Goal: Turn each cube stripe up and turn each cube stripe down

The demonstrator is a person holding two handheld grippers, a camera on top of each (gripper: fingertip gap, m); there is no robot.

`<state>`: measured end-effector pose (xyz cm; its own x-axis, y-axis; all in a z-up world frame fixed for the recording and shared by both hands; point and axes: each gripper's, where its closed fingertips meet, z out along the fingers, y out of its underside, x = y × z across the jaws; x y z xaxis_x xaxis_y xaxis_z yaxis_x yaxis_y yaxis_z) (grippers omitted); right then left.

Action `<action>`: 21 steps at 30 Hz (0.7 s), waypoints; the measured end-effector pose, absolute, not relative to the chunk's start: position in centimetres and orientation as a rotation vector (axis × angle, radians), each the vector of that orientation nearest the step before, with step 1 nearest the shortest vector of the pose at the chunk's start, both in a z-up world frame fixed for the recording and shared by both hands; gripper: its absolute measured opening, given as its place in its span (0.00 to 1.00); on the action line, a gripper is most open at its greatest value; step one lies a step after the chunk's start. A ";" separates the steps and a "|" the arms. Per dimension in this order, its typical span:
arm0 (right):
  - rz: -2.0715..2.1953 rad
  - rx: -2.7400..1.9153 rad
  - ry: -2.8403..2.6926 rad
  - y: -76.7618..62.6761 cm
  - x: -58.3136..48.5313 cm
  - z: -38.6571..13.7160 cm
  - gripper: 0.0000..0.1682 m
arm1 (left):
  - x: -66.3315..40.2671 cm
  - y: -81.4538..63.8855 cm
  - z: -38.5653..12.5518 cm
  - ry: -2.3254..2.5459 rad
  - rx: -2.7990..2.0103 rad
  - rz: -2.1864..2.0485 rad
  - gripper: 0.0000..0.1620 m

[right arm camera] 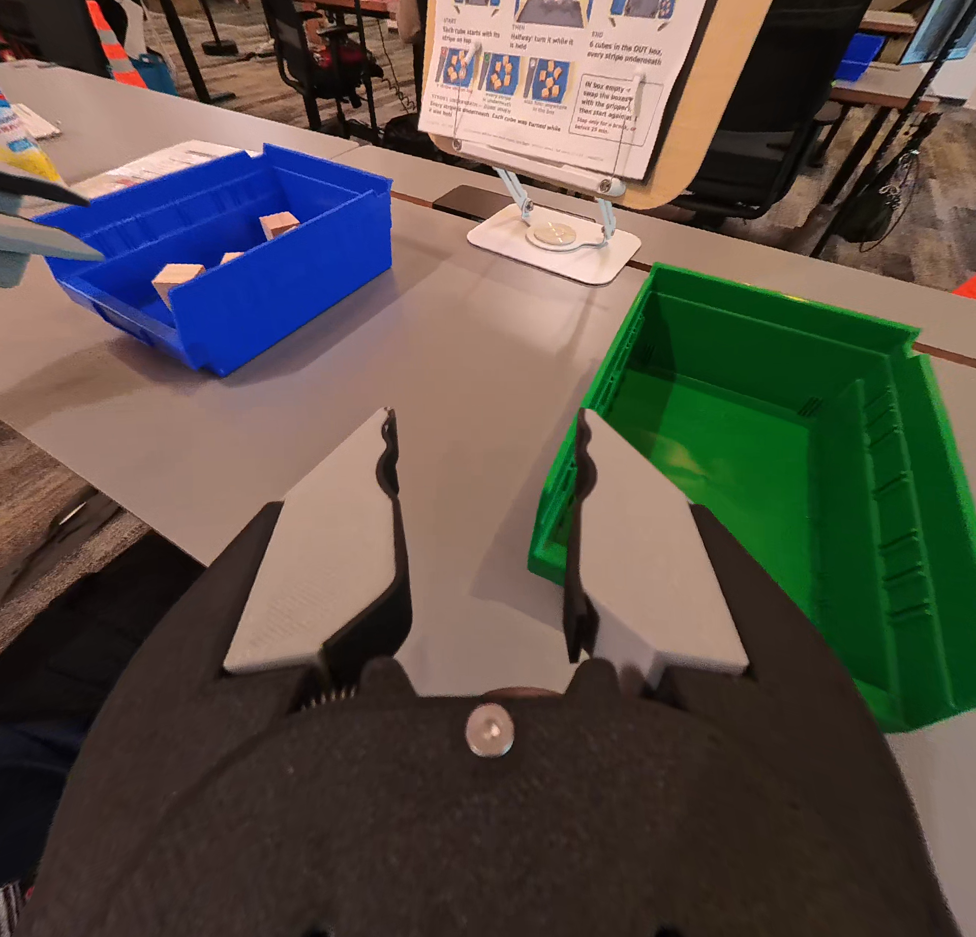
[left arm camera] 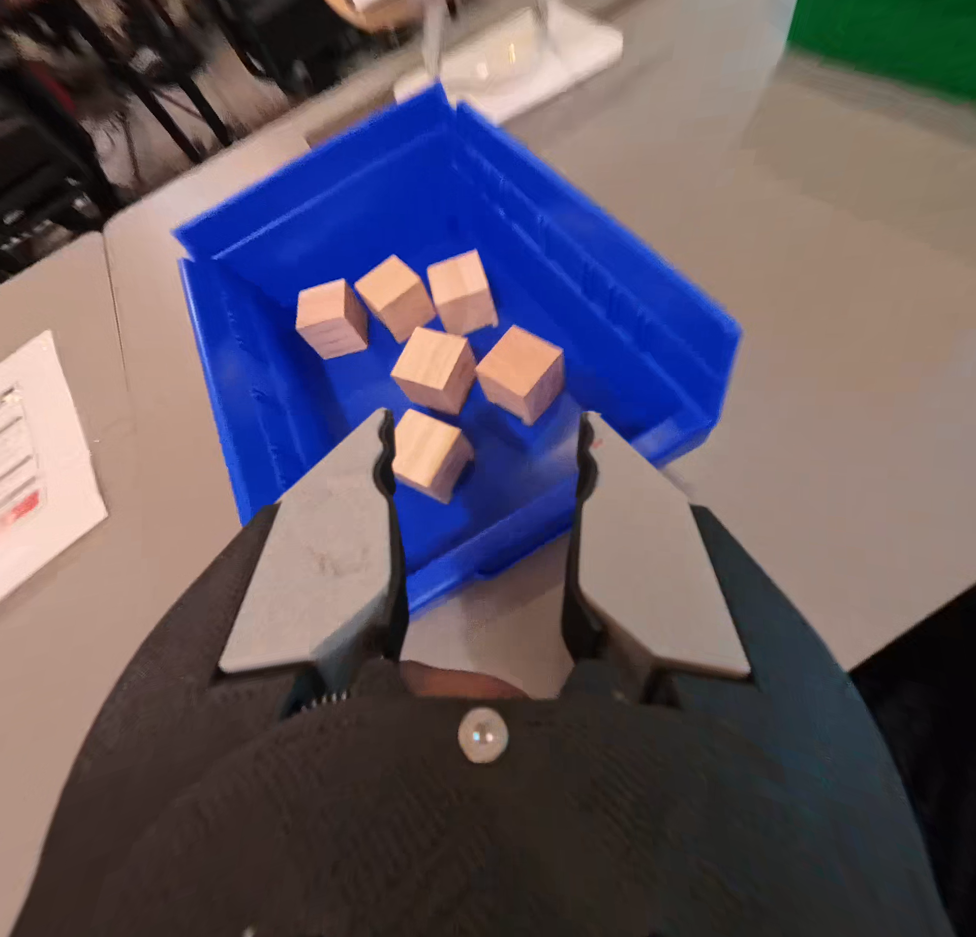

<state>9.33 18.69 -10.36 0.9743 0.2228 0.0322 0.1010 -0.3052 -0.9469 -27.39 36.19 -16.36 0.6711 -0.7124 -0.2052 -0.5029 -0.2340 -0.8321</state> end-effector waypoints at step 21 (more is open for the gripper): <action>0.036 -1.800 -0.401 16.5 5.9 -7.5 0.40 | -29.4 42.2 -27.6 1.629 -2.426 0.185 0.28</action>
